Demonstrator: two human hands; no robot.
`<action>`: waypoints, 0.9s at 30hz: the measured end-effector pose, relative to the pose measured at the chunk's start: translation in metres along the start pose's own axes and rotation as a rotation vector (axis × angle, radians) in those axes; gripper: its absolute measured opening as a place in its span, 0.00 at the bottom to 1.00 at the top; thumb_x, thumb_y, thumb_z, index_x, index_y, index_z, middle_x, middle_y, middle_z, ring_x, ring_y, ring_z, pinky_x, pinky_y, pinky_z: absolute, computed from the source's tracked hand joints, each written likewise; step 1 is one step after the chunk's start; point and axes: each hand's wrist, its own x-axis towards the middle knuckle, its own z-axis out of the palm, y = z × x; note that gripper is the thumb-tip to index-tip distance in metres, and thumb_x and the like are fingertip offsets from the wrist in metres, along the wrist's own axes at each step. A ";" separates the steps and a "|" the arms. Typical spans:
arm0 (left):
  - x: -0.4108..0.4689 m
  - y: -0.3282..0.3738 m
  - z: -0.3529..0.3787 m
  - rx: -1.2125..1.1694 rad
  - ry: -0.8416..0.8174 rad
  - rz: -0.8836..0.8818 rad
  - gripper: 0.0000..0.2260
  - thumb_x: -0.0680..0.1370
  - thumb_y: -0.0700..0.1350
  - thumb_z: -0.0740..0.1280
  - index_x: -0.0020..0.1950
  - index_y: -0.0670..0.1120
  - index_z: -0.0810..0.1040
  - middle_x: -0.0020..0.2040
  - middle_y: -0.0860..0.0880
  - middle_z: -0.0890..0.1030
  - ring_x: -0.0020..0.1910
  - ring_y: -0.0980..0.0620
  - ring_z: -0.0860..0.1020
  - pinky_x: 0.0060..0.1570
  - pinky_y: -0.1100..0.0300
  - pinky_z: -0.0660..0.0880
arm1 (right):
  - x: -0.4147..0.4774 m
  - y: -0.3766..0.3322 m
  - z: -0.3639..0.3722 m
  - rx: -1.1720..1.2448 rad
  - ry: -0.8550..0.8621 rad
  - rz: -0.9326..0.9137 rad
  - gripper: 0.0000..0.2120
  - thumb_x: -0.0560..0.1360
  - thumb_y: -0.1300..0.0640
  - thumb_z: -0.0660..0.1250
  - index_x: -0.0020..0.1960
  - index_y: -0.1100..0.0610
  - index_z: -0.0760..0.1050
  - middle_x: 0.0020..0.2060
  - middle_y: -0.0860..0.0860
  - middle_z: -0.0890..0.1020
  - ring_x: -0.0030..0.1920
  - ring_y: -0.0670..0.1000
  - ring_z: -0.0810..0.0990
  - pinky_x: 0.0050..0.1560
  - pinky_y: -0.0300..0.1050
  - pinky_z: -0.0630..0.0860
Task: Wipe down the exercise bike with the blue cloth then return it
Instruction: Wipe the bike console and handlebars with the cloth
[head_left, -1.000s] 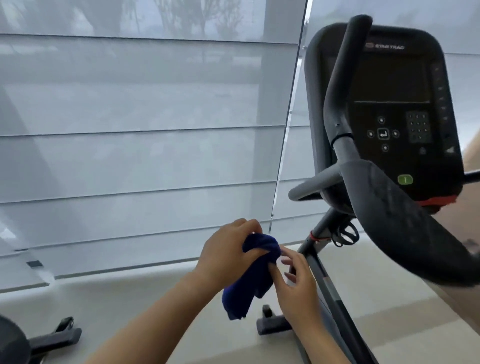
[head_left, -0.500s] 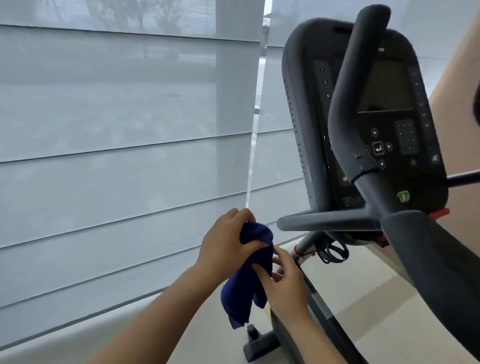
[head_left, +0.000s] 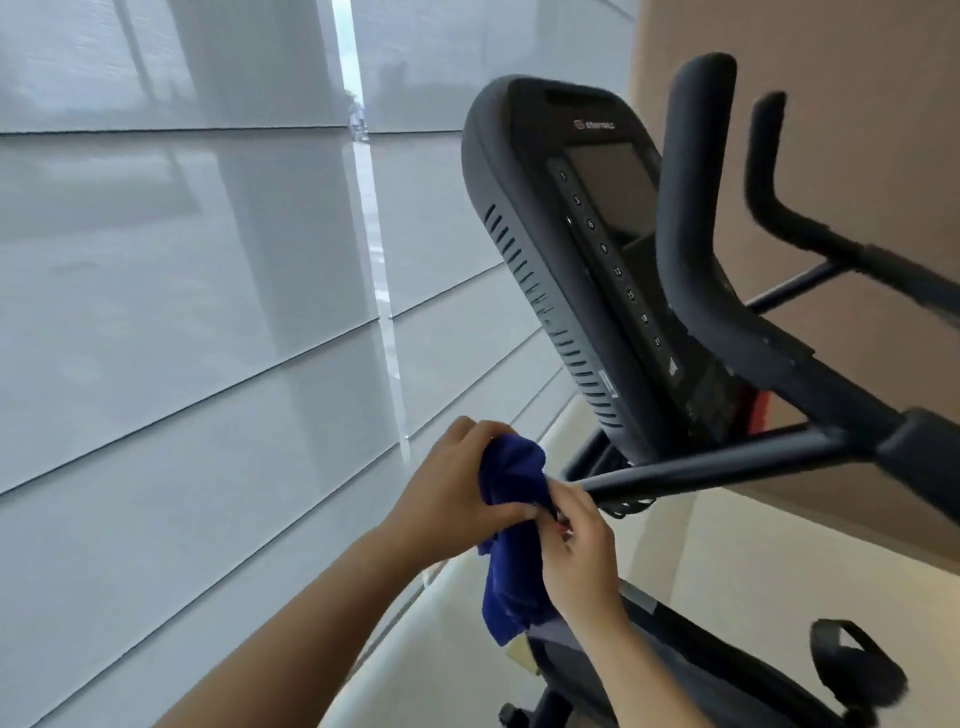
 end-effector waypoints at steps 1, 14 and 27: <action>0.003 -0.003 -0.004 0.004 -0.046 0.029 0.27 0.63 0.55 0.73 0.59 0.61 0.67 0.54 0.59 0.68 0.53 0.58 0.72 0.50 0.62 0.76 | 0.001 -0.004 0.002 -0.027 0.030 -0.008 0.21 0.77 0.65 0.63 0.55 0.37 0.72 0.50 0.42 0.79 0.51 0.40 0.77 0.50 0.30 0.72; 0.031 0.017 -0.010 -0.081 -0.041 0.403 0.12 0.72 0.50 0.69 0.52 0.59 0.70 0.47 0.63 0.72 0.45 0.65 0.71 0.42 0.74 0.68 | 0.001 -0.059 -0.030 -0.286 0.344 -0.040 0.12 0.76 0.61 0.66 0.56 0.48 0.76 0.49 0.42 0.78 0.46 0.38 0.76 0.43 0.28 0.72; 0.053 0.074 -0.024 -0.264 0.047 0.578 0.07 0.73 0.52 0.67 0.49 0.57 0.72 0.45 0.58 0.73 0.46 0.62 0.72 0.42 0.73 0.68 | 0.002 -0.118 -0.051 -0.656 0.327 -0.222 0.24 0.78 0.61 0.60 0.72 0.52 0.61 0.66 0.46 0.69 0.67 0.42 0.67 0.65 0.37 0.67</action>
